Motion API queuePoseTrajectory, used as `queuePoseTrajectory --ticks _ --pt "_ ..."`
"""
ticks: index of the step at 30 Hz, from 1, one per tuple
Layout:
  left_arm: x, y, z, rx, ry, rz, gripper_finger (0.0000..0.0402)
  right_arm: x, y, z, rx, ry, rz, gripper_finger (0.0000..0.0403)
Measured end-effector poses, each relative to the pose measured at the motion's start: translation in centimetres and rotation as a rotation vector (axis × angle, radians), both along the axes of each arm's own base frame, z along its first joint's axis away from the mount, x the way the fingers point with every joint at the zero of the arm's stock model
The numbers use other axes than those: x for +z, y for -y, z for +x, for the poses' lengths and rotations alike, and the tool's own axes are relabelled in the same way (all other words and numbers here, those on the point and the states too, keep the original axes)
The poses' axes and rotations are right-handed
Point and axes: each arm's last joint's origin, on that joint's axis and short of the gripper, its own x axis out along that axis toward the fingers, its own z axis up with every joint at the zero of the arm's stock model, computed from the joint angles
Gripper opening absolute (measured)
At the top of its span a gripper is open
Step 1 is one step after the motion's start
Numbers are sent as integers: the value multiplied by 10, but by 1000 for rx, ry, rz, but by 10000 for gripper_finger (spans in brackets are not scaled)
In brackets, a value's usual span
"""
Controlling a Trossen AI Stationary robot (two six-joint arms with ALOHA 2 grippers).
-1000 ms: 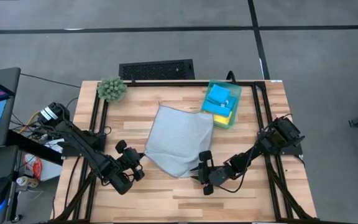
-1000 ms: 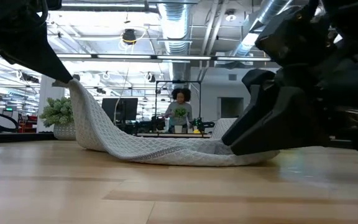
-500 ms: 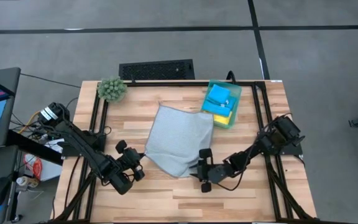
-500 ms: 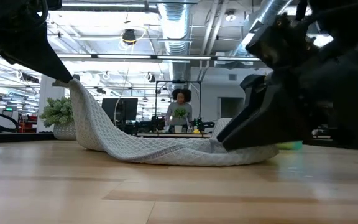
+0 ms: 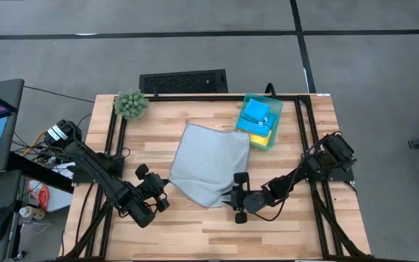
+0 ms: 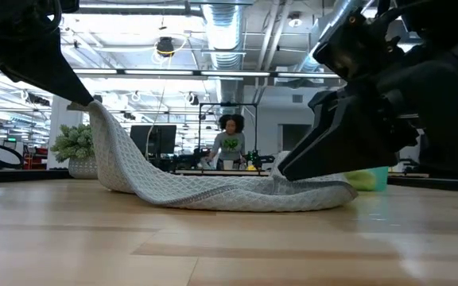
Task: Fold microfiber towels
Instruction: Fold the gray towel
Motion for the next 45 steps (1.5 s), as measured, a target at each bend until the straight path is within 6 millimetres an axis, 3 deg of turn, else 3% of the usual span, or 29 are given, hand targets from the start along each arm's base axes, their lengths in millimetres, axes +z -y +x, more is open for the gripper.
queuePoseTrajectory --ticks 26,29,32,34,45 --pt "0 0 0 -5 -2 6 0 -13 15 4 -46 -90 58 118" --pt "0 0 0 -6 -2 6 0 -13 18 6 -51 -100 104 98" --pt "0 0 0 -13 -8 13 0 -13 21 7 -66 -97 121 47" --pt "0 0 0 -14 -9 14 0 -10 21 7 -67 -89 125 15" --pt "0 3 1 -25 2 -23 0 24 2 18 -29 21 156 4"
